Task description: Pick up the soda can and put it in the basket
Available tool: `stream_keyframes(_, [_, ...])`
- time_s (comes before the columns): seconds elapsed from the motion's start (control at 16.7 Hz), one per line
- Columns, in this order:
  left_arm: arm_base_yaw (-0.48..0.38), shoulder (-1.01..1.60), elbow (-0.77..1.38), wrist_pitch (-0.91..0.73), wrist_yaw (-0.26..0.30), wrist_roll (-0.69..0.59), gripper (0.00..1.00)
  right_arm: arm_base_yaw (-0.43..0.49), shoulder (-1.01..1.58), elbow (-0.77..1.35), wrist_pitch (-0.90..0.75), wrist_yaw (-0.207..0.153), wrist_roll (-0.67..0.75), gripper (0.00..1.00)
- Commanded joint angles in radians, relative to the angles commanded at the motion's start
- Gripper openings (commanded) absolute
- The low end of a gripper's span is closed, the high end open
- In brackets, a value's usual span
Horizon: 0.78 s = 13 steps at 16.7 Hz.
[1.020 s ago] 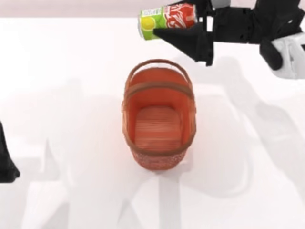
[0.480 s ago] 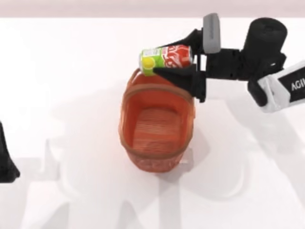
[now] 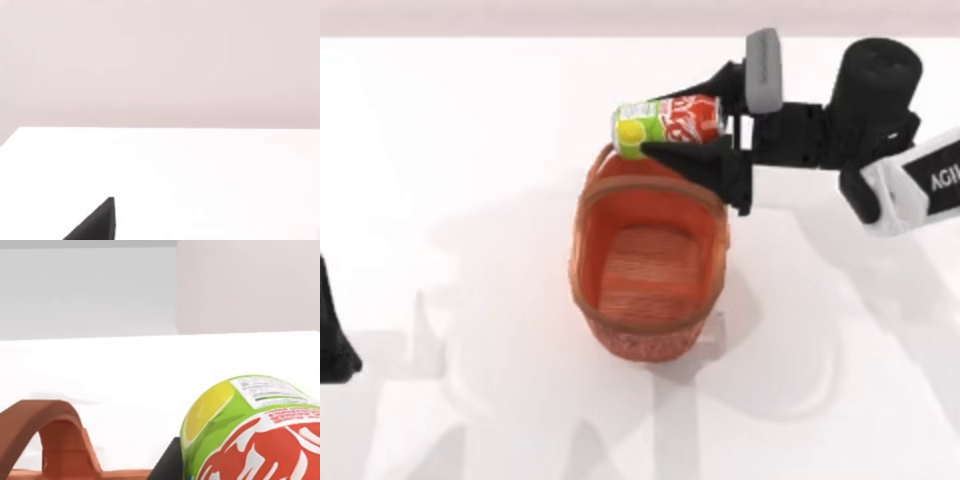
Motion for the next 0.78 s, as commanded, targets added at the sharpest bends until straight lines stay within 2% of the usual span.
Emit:
stream_keyframes(0.48, [0.000, 0.000, 0.000, 0.000, 0.000, 0.000, 1.00, 0.000, 0.000, 0.000, 0.000, 0.000, 0.000, 0.98])
stream_keyframes(0.78, [0.000, 0.000, 0.000, 0.000, 0.000, 0.000, 1.00, 0.000, 0.000, 0.000, 0.000, 0.000, 0.000, 1.00])
